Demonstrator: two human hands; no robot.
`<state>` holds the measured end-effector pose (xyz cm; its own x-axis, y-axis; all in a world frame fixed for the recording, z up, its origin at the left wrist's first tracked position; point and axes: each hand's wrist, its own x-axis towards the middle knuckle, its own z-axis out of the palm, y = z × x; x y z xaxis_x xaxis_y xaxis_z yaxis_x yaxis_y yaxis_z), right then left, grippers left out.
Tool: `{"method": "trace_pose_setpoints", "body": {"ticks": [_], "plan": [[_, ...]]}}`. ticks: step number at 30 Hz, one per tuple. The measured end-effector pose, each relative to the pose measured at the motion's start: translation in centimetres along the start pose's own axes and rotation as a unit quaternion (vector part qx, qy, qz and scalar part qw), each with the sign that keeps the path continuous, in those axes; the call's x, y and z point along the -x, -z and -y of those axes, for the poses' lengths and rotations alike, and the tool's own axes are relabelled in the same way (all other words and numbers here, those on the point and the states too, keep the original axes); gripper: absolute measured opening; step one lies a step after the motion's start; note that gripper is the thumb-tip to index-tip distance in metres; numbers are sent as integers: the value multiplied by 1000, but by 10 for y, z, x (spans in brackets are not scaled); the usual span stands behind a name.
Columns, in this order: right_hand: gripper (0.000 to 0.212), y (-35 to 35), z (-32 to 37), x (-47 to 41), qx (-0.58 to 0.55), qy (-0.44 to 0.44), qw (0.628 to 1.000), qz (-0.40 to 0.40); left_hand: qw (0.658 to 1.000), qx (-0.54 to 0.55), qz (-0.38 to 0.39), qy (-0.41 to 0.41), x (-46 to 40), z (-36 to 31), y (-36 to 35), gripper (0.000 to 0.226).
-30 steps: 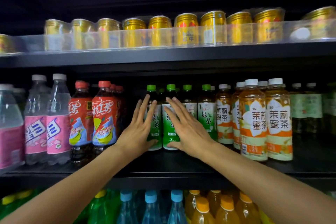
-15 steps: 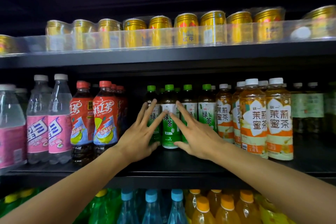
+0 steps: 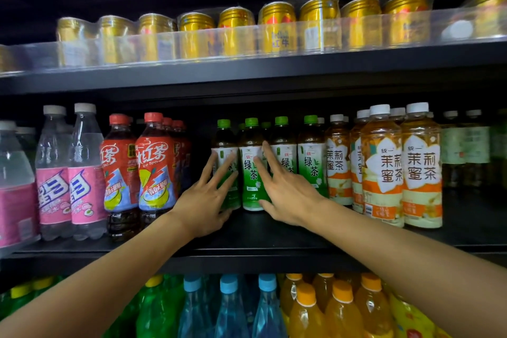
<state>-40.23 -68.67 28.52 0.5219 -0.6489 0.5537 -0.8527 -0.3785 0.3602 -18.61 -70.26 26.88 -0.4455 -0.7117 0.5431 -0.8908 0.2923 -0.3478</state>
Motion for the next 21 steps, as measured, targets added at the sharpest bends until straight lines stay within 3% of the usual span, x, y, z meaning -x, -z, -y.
{"method": "trace_pose_setpoints", "body": {"ticks": [6, 11, 15, 18, 21], "plan": [[87, -8, -1, 0, 29, 5, 1000, 9, 990, -124, 68, 11, -4, -9, 2, 86], [92, -4, 2, -3, 1, -10, 1000, 18, 990, -94, 102, 38, -5, -17, 9, 83], [86, 13, 3, 12, -65, -9, 998, -11, 997, 25, 58, 37, 12, -19, 25, 81], [70, 29, 5, 38, -141, 5, 989, -40, 999, 49, -6, 0, 47, -21, 46, 76], [58, 43, 15, 65, -220, 37, 974, -41, 997, 59, -37, 21, 97, -23, 74, 71]]}}
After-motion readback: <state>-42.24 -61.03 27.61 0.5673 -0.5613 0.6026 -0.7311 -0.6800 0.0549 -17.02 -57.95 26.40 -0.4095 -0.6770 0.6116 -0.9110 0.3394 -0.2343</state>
